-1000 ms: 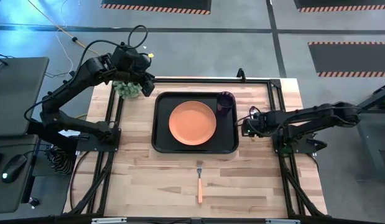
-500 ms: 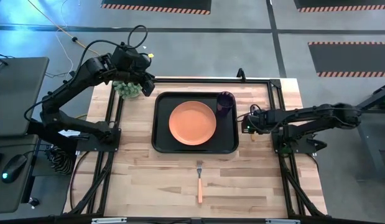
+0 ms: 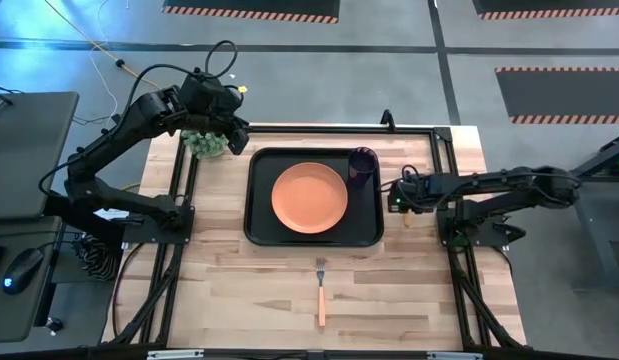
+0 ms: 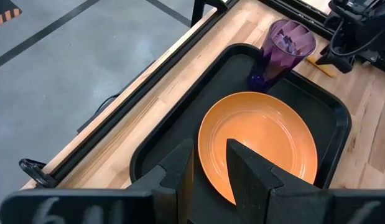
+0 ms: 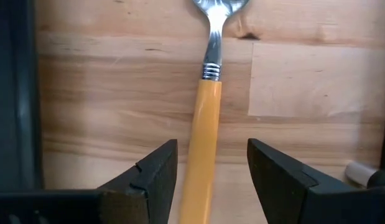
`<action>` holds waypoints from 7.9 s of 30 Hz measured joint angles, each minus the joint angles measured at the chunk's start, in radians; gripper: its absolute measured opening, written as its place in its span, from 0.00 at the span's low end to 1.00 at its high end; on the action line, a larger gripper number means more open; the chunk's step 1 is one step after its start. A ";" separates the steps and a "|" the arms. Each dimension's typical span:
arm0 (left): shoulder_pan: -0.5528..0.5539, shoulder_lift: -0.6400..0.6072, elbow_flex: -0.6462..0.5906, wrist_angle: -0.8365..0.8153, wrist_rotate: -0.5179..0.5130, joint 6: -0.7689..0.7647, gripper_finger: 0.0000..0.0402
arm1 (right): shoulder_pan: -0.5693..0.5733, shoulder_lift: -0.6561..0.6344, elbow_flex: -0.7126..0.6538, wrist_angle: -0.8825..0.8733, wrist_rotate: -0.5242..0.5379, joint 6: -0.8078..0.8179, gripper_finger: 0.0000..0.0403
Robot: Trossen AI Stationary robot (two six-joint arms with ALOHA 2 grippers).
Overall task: Pick and place plate/cup/fork/spoon on tray
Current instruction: Put the yellow spoon to the left side of the orange plate on the black serving tray
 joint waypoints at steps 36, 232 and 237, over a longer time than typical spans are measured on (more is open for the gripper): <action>0.000 0.000 0.000 0.000 0.000 -0.006 0.22 | 0.000 0.148 0.013 0.065 -0.100 0.004 0.08; -0.297 0.216 0.000 0.233 0.057 -0.655 0.45 | 0.180 0.472 0.960 0.394 0.055 -0.369 0.07; -0.295 0.244 0.000 0.269 0.057 -0.655 0.45 | 0.180 0.472 0.960 0.394 0.042 -0.377 0.07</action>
